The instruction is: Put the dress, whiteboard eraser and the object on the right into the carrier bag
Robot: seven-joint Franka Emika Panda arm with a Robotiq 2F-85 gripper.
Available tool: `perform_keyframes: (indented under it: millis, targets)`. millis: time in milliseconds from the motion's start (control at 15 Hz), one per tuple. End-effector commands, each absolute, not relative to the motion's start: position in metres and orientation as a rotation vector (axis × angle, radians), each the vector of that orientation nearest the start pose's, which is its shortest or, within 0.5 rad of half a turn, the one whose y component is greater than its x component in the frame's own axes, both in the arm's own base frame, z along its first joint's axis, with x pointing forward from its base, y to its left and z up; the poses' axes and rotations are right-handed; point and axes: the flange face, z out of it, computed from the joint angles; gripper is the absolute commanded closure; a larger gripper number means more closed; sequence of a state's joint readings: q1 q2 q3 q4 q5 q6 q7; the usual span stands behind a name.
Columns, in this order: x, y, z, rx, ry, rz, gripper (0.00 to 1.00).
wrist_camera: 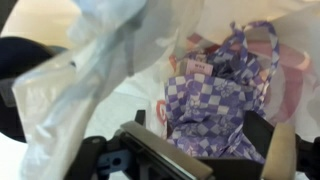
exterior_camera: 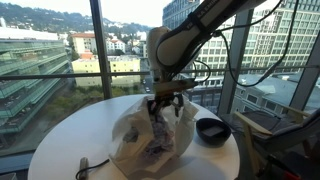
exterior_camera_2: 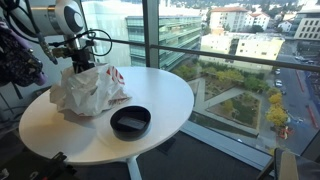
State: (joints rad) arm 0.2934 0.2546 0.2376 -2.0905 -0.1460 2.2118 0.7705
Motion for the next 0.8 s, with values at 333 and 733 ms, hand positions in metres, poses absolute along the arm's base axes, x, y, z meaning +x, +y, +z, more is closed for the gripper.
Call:
perform_keyframes:
  millis: [333,733]
  targets:
    - [0.422,0.341,0.405,-2.897,-0.059,0.343,0.00]
    - [0.382,0.422,0.406,-2.850,-0.446,0.180,0.00]
